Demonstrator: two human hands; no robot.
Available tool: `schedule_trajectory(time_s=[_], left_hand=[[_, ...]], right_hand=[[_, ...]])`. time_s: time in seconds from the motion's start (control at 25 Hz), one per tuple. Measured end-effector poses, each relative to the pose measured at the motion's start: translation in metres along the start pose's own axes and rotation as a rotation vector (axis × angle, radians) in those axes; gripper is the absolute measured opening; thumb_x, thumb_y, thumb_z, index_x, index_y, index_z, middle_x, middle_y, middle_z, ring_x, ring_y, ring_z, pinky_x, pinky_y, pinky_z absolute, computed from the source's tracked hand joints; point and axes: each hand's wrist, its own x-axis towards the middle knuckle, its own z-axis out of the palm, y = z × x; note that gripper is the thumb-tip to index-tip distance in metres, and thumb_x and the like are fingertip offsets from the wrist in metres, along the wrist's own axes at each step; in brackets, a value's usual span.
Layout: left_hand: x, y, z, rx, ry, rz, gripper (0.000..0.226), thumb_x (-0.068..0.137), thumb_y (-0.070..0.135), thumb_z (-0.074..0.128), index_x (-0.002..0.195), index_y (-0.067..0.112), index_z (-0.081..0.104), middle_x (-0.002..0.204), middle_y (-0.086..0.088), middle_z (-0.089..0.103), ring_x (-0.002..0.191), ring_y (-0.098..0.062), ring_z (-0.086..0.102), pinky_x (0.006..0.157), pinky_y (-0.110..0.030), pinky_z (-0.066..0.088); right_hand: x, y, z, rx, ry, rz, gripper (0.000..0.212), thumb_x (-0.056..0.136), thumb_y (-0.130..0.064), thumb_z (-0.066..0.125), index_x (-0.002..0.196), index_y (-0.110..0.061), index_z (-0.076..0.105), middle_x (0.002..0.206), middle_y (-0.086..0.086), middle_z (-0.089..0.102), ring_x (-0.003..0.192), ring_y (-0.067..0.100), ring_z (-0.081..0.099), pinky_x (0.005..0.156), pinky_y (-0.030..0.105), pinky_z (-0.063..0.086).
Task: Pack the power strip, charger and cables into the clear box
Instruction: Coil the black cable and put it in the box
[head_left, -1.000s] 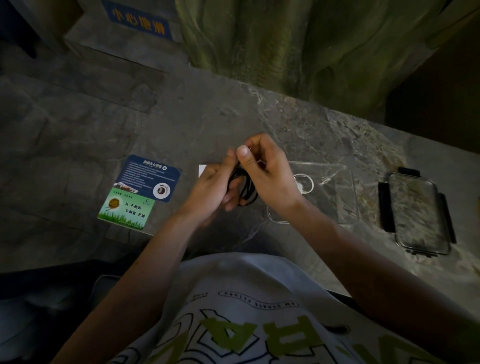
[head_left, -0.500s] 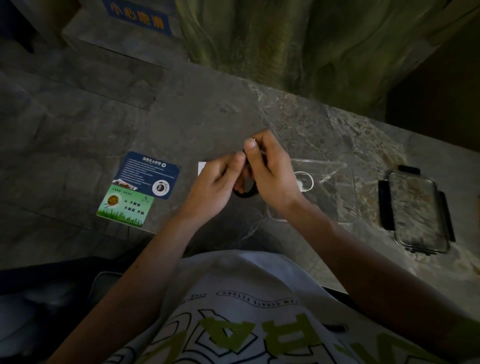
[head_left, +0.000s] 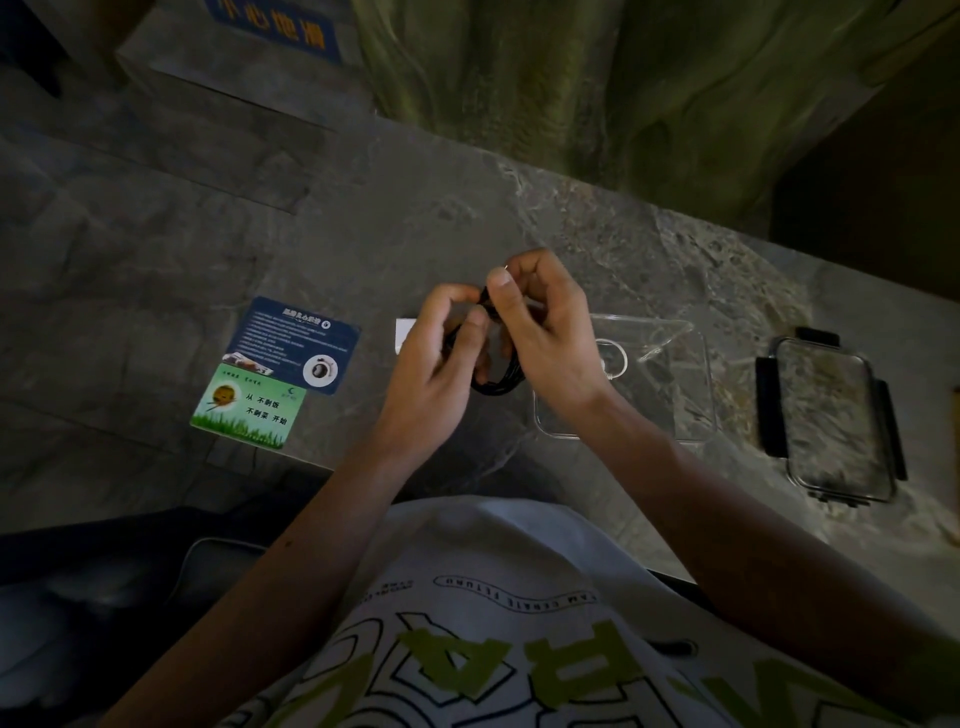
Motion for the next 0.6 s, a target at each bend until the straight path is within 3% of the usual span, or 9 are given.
schedule_trajectory(time_s=[0.2,0.36,0.52,0.6], left_hand=[[0.002,-0.001,0.0,-0.084,0.112,-0.023,0.014,0.101,0.009,0.041,0.109,0.013,0.053,0.07,-0.026,0.053,0.06,-0.034,0.049,0.052,-0.037,0.045],[0.01,-0.005,-0.005,-0.156,0.197,-0.035,0.015,0.1,0.009,0.044,0.109,0.012,0.055,0.06,-0.016,0.047,0.053,-0.017,0.045,0.048,-0.025,0.039],[0.016,-0.008,-0.007,-0.178,0.216,-0.012,0.022,0.097,0.004,0.044,0.105,0.011,0.063,0.066,-0.027,0.054,0.054,-0.022,0.05,0.05,-0.031,0.042],[0.018,-0.008,-0.006,-0.195,0.21,-0.022,0.023,0.095,0.004,0.045,0.102,0.011,0.066,0.059,-0.019,0.053,0.049,-0.019,0.048,0.047,-0.03,0.041]], right_hand=[[-0.002,-0.001,0.001,0.08,-0.01,-0.012,0.009,0.099,-0.014,0.052,0.097,-0.004,0.052,0.074,-0.003,0.06,0.063,0.003,0.058,0.058,0.016,0.045],[0.0,-0.001,-0.004,0.14,-0.12,-0.031,0.014,0.093,0.002,0.057,0.105,0.0,0.051,0.078,-0.001,0.061,0.063,0.003,0.062,0.06,0.016,0.049],[0.001,0.001,-0.009,0.127,-0.162,-0.039,0.02,0.088,0.005,0.061,0.105,-0.003,0.054,0.085,0.003,0.065,0.071,0.009,0.068,0.068,0.025,0.054],[0.0,0.0,-0.01,0.104,-0.135,-0.037,0.019,0.087,0.007,0.062,0.101,-0.004,0.055,0.082,0.003,0.066,0.069,0.008,0.068,0.066,0.022,0.053]])
